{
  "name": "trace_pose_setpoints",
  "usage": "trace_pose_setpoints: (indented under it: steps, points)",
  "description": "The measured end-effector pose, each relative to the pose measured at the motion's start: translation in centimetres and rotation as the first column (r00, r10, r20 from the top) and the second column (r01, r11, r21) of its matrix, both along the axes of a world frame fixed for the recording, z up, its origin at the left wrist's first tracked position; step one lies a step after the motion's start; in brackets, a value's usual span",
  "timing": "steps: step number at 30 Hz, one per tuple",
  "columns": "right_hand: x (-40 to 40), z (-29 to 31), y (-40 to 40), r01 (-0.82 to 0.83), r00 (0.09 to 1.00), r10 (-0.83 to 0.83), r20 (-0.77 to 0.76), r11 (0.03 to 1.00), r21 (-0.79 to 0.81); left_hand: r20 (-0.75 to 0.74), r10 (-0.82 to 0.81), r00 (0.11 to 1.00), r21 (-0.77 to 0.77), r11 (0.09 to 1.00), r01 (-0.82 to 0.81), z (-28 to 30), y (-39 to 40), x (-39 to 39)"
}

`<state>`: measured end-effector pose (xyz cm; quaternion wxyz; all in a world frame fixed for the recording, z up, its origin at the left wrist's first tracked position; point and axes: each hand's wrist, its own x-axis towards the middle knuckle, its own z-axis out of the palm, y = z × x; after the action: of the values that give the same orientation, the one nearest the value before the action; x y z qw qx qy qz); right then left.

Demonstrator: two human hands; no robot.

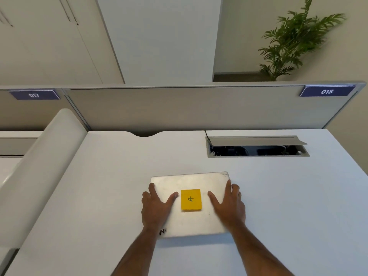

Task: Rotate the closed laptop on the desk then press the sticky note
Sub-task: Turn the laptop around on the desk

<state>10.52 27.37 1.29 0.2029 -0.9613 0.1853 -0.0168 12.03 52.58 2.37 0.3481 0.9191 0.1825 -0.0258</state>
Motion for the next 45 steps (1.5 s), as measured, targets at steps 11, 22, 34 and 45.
trace_pose_setpoints:
  steps: [11, 22, 34, 45]
  points:
    - [-0.5, -1.9, -0.3, -0.003, 0.998, 0.002, -0.059, 1.000, -0.028, -0.059, -0.054, 0.997, 0.088, 0.994, 0.059, -1.9, -0.6, -0.1]
    - [-0.7, -2.6, 0.5, -0.002, 0.998, -0.003, -0.069, 0.997, -0.076, -0.071, -0.128, 0.989, 0.378, 0.914, 0.146, -2.7, -0.5, -0.3]
    - [-0.5, -2.9, 0.4, 0.004, 0.996, -0.014, -0.090, 0.993, -0.118, -0.105, -0.135, 0.985, 0.489, 0.856, 0.170, -3.1, -0.8, 0.2]
    - [-0.7, -2.9, 0.8, 0.015, 0.996, -0.027, -0.082, 0.991, -0.136, -0.121, -0.136, 0.983, 0.537, 0.824, 0.181, -3.2, -0.6, 0.0]
